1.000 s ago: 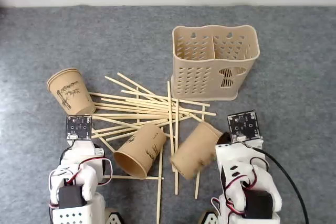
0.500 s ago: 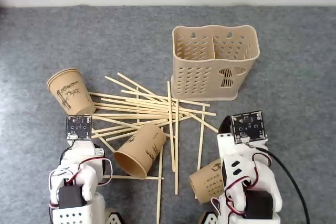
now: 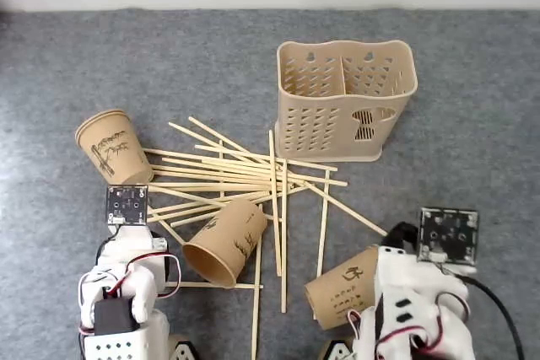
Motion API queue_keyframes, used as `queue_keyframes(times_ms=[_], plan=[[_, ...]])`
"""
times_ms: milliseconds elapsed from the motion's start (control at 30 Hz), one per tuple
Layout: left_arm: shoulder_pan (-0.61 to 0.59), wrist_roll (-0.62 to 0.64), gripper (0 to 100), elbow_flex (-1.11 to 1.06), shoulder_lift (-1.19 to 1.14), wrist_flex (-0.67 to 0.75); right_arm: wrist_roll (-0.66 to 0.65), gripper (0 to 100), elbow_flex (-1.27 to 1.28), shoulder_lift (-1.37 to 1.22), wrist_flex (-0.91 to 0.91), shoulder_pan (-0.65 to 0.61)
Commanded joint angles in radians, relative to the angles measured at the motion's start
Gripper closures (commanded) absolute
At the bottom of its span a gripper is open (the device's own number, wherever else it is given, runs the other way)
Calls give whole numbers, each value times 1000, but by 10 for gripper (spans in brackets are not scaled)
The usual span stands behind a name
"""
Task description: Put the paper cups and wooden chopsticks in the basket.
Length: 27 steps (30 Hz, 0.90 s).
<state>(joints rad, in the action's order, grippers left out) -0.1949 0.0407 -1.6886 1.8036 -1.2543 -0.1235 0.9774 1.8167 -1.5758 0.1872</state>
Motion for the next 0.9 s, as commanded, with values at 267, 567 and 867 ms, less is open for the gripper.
queue_keyframes(times_ms=[267,567,867], plan=[[-2,9,986,5,11,-2,-12,988,-130,-257,-64,73],[3,9,986,5,11,-2,-18,983,-351,-799,-104,71],[3,11,986,5,11,-2,132,983,-362,-957,-150,-48]])
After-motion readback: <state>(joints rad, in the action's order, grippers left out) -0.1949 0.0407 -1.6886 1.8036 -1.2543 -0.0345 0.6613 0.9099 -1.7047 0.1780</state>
